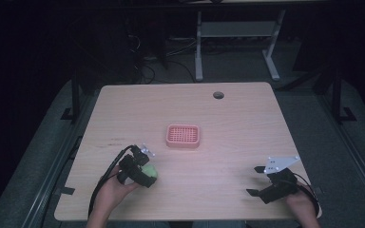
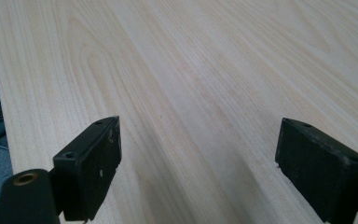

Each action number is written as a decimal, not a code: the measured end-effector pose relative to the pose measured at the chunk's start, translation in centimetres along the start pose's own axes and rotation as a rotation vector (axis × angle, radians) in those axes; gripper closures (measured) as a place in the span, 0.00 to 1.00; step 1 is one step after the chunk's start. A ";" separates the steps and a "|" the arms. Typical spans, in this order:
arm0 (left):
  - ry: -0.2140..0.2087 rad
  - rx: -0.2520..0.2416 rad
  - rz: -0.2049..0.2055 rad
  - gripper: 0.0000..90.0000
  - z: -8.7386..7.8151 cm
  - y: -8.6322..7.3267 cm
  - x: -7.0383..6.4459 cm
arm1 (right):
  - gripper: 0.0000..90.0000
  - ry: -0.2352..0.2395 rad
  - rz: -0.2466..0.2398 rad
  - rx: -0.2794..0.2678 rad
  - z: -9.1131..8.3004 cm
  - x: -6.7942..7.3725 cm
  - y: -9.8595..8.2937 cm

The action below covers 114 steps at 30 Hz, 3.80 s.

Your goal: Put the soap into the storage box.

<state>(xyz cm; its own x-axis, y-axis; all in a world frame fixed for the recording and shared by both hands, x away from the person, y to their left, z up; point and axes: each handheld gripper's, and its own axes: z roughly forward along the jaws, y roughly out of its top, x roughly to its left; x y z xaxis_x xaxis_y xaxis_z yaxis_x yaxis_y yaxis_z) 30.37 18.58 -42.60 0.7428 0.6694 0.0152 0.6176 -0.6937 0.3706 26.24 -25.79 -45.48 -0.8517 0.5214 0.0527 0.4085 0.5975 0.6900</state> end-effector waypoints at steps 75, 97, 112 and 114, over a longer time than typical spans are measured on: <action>0.006 0.056 -0.056 0.30 1.0 0.8 0.4 | 0.15 0.006 0.016 -0.024 -0.2 -0.4 -0.4; -0.001 0.017 -0.033 0.30 -0.7 3.4 1.0 | 0.15 0.003 0.010 -0.022 -0.2 -0.1 -0.1; -0.015 0.013 -0.019 0.30 -0.5 6.3 1.5 | 0.15 0.002 0.017 -0.030 -0.4 -0.2 -0.2; -0.017 0.010 -0.017 0.30 -0.5 6.9 1.7 | 0.15 -0.001 0.021 -0.033 -0.4 -0.2 -0.3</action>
<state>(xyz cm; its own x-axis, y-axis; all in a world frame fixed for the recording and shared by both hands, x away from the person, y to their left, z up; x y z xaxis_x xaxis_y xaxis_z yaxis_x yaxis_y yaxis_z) 35.75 15.10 -39.56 0.7363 0.6766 -0.0070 0.6327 -0.6848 0.3615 26.18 -26.34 -45.41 -0.8428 0.5342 0.0664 0.4148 0.5659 0.7125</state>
